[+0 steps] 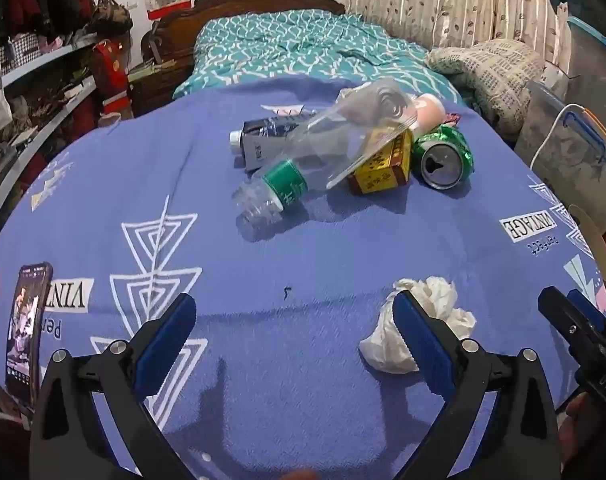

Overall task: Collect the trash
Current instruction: 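Grasp the crumpled tissue with the left tool while the right tool grasps the water bottle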

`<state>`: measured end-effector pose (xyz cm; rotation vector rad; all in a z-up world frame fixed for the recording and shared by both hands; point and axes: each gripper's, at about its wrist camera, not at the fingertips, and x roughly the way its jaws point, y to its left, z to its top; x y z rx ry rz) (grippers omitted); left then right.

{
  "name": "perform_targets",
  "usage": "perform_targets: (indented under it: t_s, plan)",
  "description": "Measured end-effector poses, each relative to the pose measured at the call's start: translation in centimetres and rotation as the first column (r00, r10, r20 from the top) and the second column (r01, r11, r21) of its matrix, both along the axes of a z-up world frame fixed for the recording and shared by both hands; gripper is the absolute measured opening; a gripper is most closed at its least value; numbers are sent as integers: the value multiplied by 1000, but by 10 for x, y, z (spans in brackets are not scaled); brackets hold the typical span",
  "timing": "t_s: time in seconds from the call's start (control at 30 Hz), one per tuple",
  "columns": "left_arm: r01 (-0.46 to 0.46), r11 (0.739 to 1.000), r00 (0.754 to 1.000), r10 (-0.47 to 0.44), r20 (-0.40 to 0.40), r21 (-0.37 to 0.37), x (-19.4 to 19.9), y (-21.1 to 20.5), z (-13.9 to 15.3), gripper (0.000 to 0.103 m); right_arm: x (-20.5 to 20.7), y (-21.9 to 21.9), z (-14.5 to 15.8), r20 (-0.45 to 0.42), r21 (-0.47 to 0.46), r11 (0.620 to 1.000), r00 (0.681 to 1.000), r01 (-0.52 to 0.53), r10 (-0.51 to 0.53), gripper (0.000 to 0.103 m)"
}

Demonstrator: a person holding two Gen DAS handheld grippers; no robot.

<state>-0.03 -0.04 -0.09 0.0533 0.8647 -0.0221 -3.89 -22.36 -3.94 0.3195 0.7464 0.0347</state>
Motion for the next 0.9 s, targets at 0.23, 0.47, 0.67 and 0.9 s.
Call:
perform_targets:
  t_s: [0.23, 0.47, 0.67, 0.9]
  plan:
    - [-43, 998, 995, 38, -91, -54, 4, 21, -17, 94, 4, -3, -2, -7, 2, 1000, 1000, 0, 0, 100]
    - [-66, 990, 992, 51, -113, -127, -22, 40, -28, 94, -4, 9, -18, 22, 21, 1000, 1000, 11, -11, 98]
    - [-7, 986, 998, -4, -70, -168, -27, 45, -23, 94, 12, -6, -13, 31, 63, 998, 999, -27, 25, 75]
    - [368, 928, 930, -367, 26, -62, -17, -11, -11, 94, 15, -24, -11, 41, 62, 998, 999, 1, -4, 68]
